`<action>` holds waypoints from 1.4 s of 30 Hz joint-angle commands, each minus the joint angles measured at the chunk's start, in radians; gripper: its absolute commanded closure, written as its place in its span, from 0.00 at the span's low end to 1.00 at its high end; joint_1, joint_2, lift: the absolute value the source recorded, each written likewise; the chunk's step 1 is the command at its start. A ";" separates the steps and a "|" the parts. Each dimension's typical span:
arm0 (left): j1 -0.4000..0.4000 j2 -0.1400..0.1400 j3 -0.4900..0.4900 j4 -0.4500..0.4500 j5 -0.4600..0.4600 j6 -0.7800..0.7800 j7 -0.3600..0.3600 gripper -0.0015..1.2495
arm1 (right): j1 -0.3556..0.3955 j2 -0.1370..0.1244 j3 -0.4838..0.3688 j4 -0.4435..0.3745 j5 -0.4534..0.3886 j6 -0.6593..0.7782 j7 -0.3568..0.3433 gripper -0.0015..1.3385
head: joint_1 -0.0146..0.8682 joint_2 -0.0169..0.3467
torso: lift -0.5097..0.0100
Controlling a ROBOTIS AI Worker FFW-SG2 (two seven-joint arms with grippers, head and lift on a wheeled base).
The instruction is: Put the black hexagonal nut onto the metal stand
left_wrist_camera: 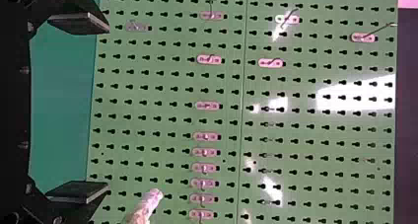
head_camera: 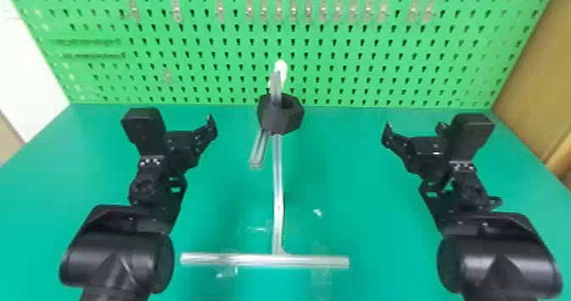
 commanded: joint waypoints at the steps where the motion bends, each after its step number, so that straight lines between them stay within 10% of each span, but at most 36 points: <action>1: 0.000 0.000 0.000 0.000 0.000 0.000 0.000 0.13 | 0.000 -0.001 0.002 0.000 0.000 0.000 0.000 0.05 | 0.80 0.27 | 0.98; 42: -0.001 -0.002 0.000 0.000 -0.002 0.000 0.000 0.13 | -0.003 0.000 0.000 0.000 -0.005 0.002 0.000 0.05 | 0.80 0.27 | 0.98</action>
